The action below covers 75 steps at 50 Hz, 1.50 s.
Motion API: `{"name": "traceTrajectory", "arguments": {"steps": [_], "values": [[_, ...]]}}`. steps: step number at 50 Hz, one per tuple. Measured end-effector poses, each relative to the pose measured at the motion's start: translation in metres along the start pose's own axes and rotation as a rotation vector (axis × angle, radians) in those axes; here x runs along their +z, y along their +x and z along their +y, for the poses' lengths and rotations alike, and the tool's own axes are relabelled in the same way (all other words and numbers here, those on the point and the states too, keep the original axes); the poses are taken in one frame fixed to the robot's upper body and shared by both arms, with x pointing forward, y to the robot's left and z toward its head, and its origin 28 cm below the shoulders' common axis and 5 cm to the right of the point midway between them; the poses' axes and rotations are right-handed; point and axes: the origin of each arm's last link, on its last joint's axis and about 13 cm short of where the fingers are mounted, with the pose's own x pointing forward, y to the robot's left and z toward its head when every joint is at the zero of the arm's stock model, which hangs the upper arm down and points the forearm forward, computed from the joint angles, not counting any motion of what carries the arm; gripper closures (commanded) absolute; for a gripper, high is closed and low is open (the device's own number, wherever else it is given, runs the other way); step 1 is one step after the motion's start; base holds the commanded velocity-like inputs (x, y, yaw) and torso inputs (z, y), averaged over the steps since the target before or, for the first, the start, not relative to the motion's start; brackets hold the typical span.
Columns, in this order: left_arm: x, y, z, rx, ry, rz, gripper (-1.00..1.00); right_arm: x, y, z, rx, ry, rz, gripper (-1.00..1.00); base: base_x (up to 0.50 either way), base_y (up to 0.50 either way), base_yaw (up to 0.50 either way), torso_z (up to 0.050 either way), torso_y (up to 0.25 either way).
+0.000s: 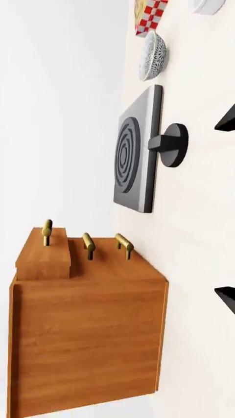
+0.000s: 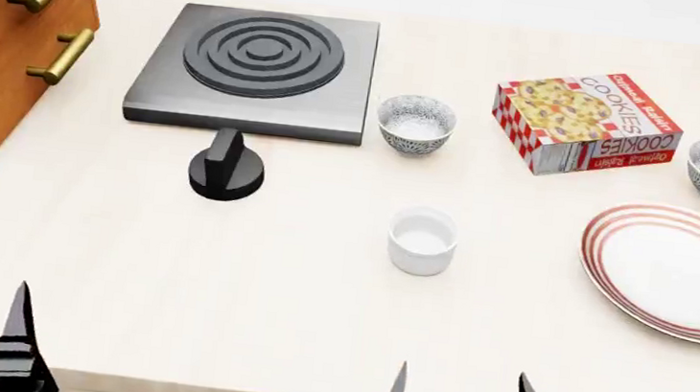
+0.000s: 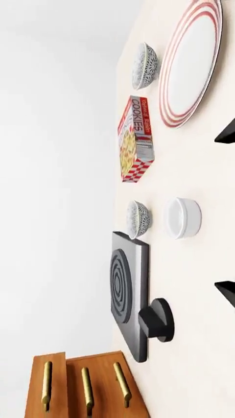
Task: Pick the akita bowl next to the plate and place it on the plate.
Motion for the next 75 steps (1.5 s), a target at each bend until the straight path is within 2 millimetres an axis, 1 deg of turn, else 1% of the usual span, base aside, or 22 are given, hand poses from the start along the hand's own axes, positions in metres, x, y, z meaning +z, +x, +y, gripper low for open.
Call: {"name": "traceTrajectory", "arguments": {"steps": [7, 15, 23, 29, 36, 42, 75], "values": [[0.011, 0.011, 0.018, 0.075, -0.018, -0.028, -1.0, 0.028, 0.005, -0.002, 0.0, 0.006, -0.051, -1.0, 0.0, 0.0, 0.0, 0.0, 0.0], [0.012, 0.02, 0.033, 0.134, -0.043, -0.038, -1.0, 0.058, 0.01, -0.004, 0.0, 0.011, -0.11, -1.0, 0.0, 0.0, 0.0, 0.0, 0.0], [0.01, 0.024, 0.041, 0.167, -0.068, -0.046, -1.0, 0.076, 0.014, -0.006, -0.005, 0.021, -0.159, -1.0, 0.0, 0.0, 0.0, 0.0, 0.0], [0.01, 0.026, 0.044, 0.178, -0.076, -0.049, -1.0, 0.085, 0.016, -0.007, -0.001, 0.029, -0.189, -1.0, 0.0, 0.0, 0.0, 0.0, 0.0], [0.01, 0.027, 0.046, 0.185, -0.079, -0.051, -1.0, 0.09, 0.016, -0.007, 0.017, 0.041, -0.201, -1.0, 0.0, -0.09, 0.0, 0.0, 0.0], [0.009, 0.027, 0.047, 0.188, -0.078, -0.051, -1.0, 0.092, 0.016, -0.008, 0.026, 0.05, -0.199, -1.0, 0.0, -0.38, 0.0, 0.0, 0.0], [0.009, 0.028, 0.047, 0.193, -0.077, -0.051, -1.0, 0.092, 0.015, -0.009, 0.032, 0.075, -0.182, -1.0, 0.0, -0.49, 0.0, 0.0, 0.0]]}}
